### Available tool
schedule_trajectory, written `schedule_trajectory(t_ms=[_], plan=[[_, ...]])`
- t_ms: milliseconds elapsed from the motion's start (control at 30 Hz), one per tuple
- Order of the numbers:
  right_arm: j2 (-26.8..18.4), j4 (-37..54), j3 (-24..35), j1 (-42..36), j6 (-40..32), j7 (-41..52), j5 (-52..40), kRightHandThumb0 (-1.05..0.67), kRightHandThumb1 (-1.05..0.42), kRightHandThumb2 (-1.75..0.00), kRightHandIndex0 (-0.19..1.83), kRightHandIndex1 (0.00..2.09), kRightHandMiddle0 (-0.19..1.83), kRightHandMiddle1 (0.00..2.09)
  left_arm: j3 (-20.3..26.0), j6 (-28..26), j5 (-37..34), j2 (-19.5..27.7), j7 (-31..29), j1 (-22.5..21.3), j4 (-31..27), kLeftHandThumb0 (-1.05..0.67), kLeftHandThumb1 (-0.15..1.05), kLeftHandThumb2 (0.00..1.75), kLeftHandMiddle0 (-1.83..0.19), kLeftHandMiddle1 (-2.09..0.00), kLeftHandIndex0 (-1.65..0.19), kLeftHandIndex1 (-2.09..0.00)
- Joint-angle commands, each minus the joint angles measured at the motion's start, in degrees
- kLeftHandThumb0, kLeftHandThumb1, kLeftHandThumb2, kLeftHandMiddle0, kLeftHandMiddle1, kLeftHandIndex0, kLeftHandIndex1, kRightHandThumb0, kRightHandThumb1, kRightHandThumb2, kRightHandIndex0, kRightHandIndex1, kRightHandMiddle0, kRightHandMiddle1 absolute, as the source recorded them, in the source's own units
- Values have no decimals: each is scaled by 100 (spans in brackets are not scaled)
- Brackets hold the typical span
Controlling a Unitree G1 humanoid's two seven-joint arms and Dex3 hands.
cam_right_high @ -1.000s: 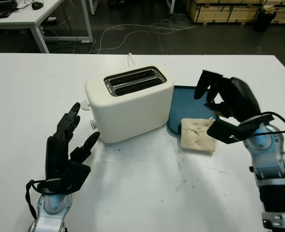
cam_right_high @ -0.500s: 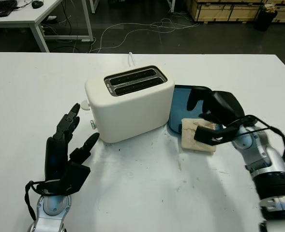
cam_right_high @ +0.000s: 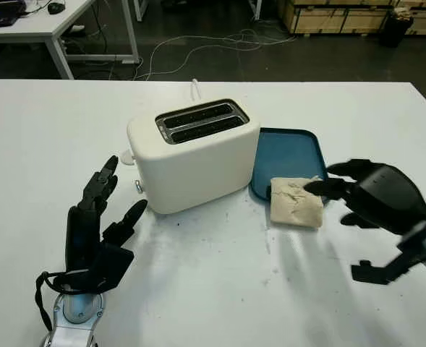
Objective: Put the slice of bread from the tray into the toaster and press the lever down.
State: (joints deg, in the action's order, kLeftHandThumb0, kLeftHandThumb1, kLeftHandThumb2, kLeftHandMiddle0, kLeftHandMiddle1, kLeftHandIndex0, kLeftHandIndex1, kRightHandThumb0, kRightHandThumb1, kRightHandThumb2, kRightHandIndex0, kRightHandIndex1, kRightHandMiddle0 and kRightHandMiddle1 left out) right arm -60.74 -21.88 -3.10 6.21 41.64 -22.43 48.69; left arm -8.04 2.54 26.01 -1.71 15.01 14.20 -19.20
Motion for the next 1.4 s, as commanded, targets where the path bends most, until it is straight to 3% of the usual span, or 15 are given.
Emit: schedule_trajectory(t_ms=[0,667,1067,1367], plan=[[-97,-110,-14,10,139,-170,59,-41,-43,0,54,0,61,0,12,-6,18,36,-19,-18,-27,-63,92,23,-44,0,-33,0],[721,-2847,-2300,1850,127,-3313,1727,-45,-44,0,57,2,67,1,3,9,35,24,18,31,-73,-61,92,23,-45,-1,-34,0],[785,-3461,-3127,2306,-43,-4056,1851,-45,-44,0,59,2,68,0,50,53,-32,64,-12,3,-34,-61,92,23,-45,0,-34,0],[825,-3604,-3407,2426,-161,-4156,1819,-44,-43,0,58,1,68,1,53,5,40,74,-2,-16,-78,-62,92,23,-46,-1,-35,-1]])
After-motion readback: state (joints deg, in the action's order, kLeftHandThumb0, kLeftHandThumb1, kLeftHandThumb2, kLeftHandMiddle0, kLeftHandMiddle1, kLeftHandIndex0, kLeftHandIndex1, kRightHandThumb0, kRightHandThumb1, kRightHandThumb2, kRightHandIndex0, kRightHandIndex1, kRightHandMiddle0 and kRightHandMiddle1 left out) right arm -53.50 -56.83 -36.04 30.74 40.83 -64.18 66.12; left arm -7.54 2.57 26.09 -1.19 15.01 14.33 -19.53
